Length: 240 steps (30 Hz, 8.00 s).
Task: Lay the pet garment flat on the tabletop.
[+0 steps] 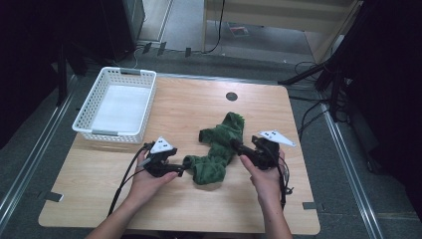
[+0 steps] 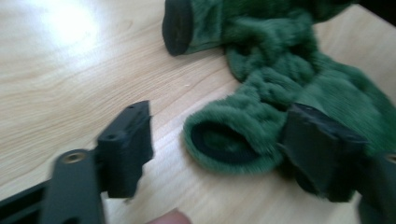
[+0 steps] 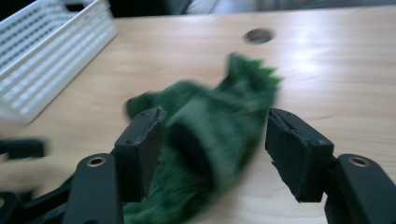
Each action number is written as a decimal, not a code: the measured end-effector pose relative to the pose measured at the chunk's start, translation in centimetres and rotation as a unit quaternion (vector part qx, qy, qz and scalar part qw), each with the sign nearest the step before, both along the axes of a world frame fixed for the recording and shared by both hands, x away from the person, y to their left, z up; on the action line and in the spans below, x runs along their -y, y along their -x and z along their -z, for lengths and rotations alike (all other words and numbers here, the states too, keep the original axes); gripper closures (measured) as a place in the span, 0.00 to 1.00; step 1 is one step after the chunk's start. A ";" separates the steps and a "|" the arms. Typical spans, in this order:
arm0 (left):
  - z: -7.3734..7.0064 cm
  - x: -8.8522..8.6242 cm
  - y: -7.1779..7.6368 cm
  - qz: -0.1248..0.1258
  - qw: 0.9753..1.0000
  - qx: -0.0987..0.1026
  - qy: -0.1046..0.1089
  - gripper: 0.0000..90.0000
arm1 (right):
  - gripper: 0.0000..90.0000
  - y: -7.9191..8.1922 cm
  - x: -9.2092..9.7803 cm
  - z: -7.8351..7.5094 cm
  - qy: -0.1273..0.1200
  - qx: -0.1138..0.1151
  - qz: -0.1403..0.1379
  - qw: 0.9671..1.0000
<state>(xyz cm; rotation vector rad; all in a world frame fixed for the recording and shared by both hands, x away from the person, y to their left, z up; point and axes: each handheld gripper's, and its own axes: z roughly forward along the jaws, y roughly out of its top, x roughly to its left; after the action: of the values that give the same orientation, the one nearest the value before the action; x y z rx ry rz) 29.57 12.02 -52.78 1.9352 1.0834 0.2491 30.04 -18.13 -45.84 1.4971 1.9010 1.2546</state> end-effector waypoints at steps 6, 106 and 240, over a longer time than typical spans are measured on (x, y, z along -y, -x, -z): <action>1.2 1.4 -0.7 0.014 0.999 -0.021 -0.027 0.53 | 0.32 3.3 -5.1 3.1 0.013 -0.034 -0.167 0.985; -1.1 4.9 -13.4 -0.047 0.995 0.015 -0.083 0.87 | 0.90 -10.3 -2.3 4.5 0.168 -0.017 -0.128 0.977; 1.1 4.5 -6.8 0.032 0.998 -0.030 -0.043 0.67 | 0.69 -3.1 1.0 6.0 0.030 -0.054 -0.175 0.983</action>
<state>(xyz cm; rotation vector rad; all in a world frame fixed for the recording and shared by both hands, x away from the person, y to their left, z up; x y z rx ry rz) 36.35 7.55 -53.92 2.0614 1.0626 0.2067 33.14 -19.14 -51.82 1.2574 2.3290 1.2660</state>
